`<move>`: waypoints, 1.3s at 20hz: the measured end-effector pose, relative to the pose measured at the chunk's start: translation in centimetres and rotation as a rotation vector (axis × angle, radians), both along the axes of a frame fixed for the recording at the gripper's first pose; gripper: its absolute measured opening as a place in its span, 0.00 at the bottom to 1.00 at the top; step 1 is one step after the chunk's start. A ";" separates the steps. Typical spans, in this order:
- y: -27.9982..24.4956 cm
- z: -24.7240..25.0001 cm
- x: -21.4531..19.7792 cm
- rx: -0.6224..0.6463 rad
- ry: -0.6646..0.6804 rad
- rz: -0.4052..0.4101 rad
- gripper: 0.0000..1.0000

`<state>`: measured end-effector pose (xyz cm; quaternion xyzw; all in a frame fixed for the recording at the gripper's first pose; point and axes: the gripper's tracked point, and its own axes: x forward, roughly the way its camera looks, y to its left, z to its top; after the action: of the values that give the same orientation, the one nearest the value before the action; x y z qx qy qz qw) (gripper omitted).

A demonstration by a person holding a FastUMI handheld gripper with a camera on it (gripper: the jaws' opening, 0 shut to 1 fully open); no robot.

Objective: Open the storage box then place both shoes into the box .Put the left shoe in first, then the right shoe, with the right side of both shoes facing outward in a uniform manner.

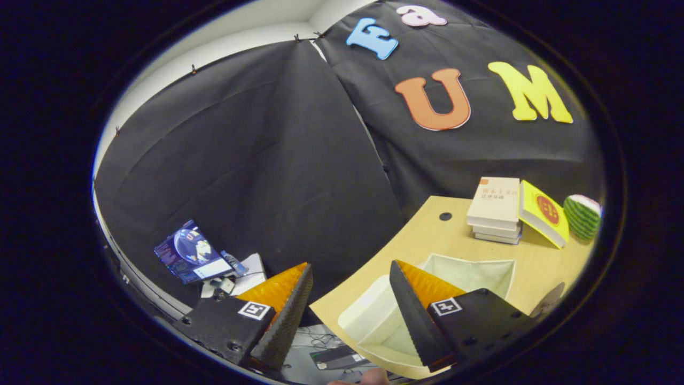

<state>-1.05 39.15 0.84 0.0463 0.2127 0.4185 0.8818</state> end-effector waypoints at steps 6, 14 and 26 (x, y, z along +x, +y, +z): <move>-8.9 0.5 1.7 -0.114 -0.225 -0.204 1.00; -20.8 1.3 0.8 -0.150 -0.286 -0.393 1.00; -37.7 -7.2 -0.5 -0.275 -0.024 -0.576 1.00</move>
<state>-1.51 1.45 -6.36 -0.0200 0.2350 0.1196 0.9644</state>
